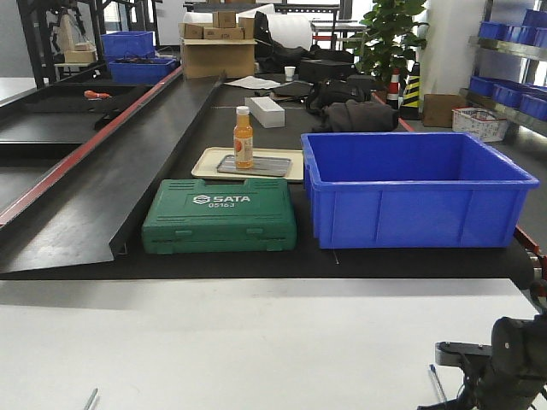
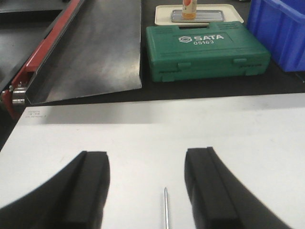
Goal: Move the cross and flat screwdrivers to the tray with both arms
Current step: 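Close the left gripper on the other green-black screwdriver handle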
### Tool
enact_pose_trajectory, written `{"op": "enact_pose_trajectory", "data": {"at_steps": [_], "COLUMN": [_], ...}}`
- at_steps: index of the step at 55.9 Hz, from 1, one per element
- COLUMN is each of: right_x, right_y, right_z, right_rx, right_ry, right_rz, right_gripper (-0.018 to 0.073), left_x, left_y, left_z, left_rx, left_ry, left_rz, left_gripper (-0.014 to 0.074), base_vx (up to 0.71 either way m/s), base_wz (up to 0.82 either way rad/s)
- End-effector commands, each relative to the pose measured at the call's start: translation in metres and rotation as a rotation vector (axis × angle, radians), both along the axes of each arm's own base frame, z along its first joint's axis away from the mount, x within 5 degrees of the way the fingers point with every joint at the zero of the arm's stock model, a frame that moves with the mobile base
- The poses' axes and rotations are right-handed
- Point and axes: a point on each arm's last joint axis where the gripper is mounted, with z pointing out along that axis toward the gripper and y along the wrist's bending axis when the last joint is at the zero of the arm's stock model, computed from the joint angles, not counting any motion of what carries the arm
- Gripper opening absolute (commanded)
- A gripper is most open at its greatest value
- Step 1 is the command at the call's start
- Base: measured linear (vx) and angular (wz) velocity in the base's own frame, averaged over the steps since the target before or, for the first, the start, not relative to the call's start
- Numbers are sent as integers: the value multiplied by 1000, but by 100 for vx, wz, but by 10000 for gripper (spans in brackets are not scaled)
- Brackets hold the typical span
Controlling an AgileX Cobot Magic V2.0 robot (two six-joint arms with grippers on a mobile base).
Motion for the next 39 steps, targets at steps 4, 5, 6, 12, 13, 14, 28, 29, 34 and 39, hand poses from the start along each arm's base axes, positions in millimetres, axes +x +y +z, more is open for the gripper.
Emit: {"op": "enact_pose_trajectory", "data": {"at_steps": [4, 5, 6, 12, 13, 14, 28, 29, 34, 39], "right_x": [7, 7, 7, 7, 7, 8, 7, 7, 7, 7], "right_y": [1, 1, 1, 1, 1, 1, 2, 2, 2, 2], "right_z": [17, 17, 17, 17, 17, 17, 17, 17, 17, 17], "right_rx": [12, 13, 13, 22, 23, 24, 29, 29, 29, 30], "right_ry": [-80, -80, -81, -88, -88, -90, -89, -89, -87, -82], "right_rz": [-6, -7, -7, -17, -18, -19, -18, -18, -18, -17], "right_gripper": [-11, -11, -10, -8, -7, -7, -4, -4, -4, -3], "left_x": [1, 1, 1, 12, 15, 18, 67, 70, 90, 106], "left_y": [0, 0, 0, 0, 0, 0, -2, -2, -2, -3], "left_z": [4, 1, -1, -21, -25, -29, -90, -92, -106, -115], "left_rx": [-46, -47, -48, -42, -40, -39, -30, -29, -25, -23], "left_ry": [47, 77, 97, 243, 276, 298, 641, 659, 747, 785], "left_rz": [20, 21, 23, 29, 30, 30, 39, 40, 42, 43], "left_gripper": [482, 482, 482, 482, 482, 482, 482, 482, 482, 482], "base_vx": [0, 0, 0, 0, 0, 0, 0, 0, 0, 0], "base_wz": [0, 0, 0, 0, 0, 0, 0, 0, 0, 0]}}
